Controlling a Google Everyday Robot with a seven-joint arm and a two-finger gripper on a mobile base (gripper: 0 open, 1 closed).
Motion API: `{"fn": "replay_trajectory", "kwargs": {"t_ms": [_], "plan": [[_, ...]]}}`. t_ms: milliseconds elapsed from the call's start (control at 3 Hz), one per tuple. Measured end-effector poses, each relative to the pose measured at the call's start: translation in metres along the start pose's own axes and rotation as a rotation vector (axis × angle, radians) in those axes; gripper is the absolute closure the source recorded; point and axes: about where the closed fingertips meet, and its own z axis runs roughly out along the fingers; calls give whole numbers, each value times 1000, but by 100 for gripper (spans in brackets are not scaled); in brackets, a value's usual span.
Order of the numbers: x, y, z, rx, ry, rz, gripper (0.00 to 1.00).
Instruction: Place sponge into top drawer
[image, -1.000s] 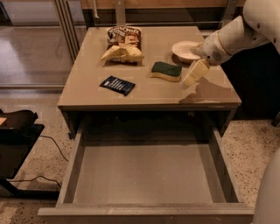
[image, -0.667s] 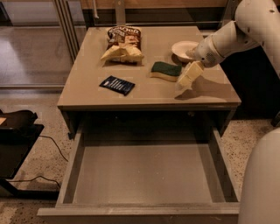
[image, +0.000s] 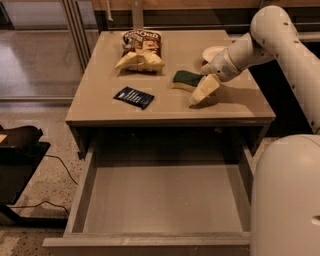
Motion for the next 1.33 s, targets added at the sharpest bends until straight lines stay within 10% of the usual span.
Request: {"fn": "replay_trajectory", "kwargs": {"t_ms": [333,1333], "plan": [[0,0,0,0,0,0,0],[0,0,0,0,0,0,65]]}}
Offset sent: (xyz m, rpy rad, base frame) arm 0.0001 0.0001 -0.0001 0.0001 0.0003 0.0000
